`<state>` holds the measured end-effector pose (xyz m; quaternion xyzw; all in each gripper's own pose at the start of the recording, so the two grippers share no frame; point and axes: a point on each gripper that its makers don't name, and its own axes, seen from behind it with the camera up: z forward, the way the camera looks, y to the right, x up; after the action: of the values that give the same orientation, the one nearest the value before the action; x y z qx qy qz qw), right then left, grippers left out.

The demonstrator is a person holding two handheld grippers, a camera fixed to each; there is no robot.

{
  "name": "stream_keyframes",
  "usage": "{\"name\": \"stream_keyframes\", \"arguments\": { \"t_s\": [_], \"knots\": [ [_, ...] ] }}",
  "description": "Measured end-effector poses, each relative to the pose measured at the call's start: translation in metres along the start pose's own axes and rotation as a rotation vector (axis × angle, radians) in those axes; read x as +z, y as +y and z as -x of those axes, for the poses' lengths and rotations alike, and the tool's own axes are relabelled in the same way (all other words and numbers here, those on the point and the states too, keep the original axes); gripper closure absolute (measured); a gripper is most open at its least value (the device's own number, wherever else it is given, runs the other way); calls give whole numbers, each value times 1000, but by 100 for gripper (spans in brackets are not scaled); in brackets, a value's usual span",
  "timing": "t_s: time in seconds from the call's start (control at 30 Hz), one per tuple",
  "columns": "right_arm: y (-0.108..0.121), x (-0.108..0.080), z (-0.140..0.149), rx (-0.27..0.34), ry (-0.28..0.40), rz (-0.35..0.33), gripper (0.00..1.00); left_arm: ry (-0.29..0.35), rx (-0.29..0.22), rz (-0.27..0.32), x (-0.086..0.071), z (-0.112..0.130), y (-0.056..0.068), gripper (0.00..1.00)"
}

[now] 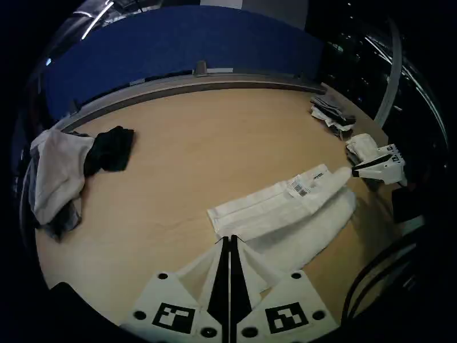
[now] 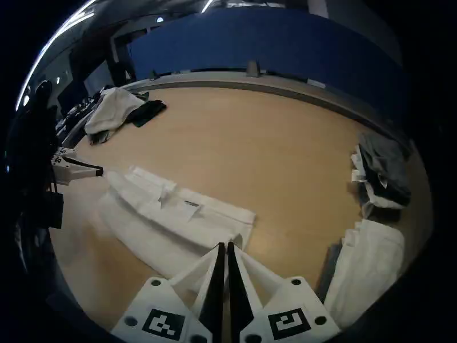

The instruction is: Fold towel

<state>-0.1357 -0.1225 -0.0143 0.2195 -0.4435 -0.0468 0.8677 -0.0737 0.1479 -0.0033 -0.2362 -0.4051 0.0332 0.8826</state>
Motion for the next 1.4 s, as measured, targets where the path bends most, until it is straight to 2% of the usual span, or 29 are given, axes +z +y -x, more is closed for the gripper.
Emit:
{"name": "stream_keyframes", "arguments": {
  "t_s": [0.17,0.23,0.3,0.37,0.43,0.5,0.57,0.63,0.83,0.9,1.1,1.4],
  "knots": [
    [6,8,1,5,-12,17,91,-6,-14,-2,5,2,-3,98],
    [6,9,2,2,-15,19,85,-7,-15,-3,7,3,-3,98],
    [5,9,3,-4,-17,21,72,-9,-17,-5,9,4,-4,98],
    [4,9,3,-11,-15,26,53,-12,-19,-10,10,5,-5,98],
    [4,9,4,-19,-15,27,41,-15,-22,-13,12,5,-5,98],
    [3,8,6,-28,-16,27,31,-17,-25,-15,13,6,-6,98],
    [2,8,9,-35,-23,26,29,-18,-27,-17,14,6,-6,98],
    [3,9,12,-39,-28,29,20,-20,-29,-20,15,6,-7,98],
    [8,12,16,-55,-34,51,13,-33,-30,-33,19,11,-12,95],
    [9,14,18,-65,-38,53,8,-36,-30,-39,21,12,-14,93],
    [10,18,22,-90,-50,64,1,-40,-27,-52,26,12,-18,87],
    [18,25,19,-106,-51,100,1,-34,-52,-68,24,9,-28,42]
  ]
}}
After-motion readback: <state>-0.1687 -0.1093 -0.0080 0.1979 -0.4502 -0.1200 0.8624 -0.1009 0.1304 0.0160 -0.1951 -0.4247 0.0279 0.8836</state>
